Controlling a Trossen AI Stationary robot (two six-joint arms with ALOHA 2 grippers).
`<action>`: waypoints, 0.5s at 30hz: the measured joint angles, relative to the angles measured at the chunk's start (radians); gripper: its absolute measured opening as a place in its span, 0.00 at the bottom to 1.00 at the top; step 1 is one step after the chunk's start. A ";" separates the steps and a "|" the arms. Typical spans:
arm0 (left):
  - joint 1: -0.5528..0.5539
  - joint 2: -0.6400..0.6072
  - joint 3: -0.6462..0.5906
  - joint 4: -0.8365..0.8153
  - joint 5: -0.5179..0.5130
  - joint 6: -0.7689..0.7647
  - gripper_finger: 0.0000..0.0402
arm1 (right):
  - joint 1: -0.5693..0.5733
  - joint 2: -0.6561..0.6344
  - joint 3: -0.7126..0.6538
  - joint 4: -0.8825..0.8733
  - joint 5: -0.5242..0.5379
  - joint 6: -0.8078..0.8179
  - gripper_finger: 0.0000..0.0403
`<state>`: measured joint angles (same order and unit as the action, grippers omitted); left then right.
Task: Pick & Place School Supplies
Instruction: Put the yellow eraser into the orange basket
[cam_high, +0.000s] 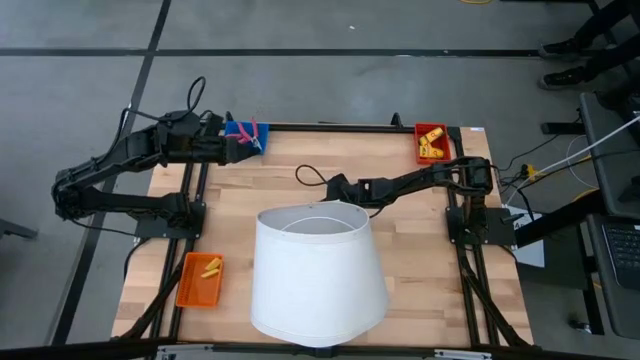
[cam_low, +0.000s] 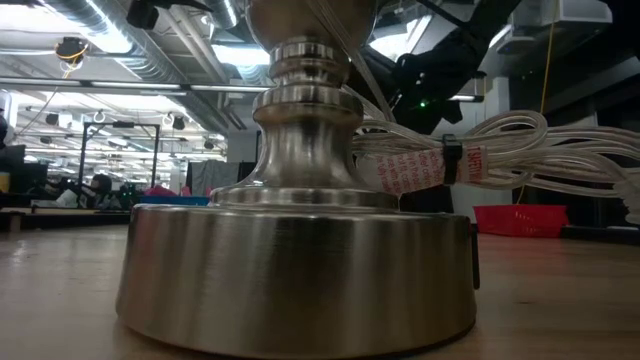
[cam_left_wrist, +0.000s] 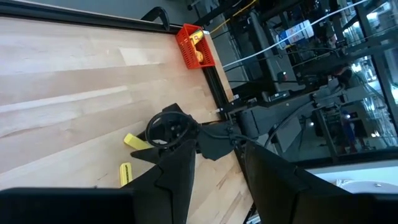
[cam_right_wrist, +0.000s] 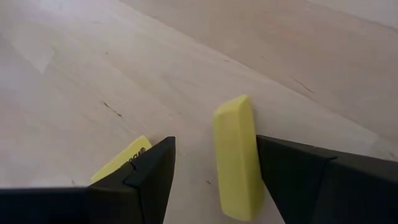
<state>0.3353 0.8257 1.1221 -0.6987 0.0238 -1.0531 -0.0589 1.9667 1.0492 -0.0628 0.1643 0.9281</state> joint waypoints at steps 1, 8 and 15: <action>0.000 0.000 0.000 0.000 0.000 0.000 0.34 | 0.000 0.000 0.000 0.000 0.001 0.002 0.55; 0.000 0.000 0.000 0.001 0.000 -0.008 0.34 | 0.010 0.001 -0.001 -0.013 0.022 0.004 0.39; 0.000 0.000 0.000 0.001 0.000 -0.008 0.34 | 0.025 -0.003 -0.002 -0.014 0.023 -0.030 0.09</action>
<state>0.3351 0.8257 1.1221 -0.6978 0.0242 -1.0611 -0.0343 1.9635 1.0470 -0.0763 0.1877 0.8982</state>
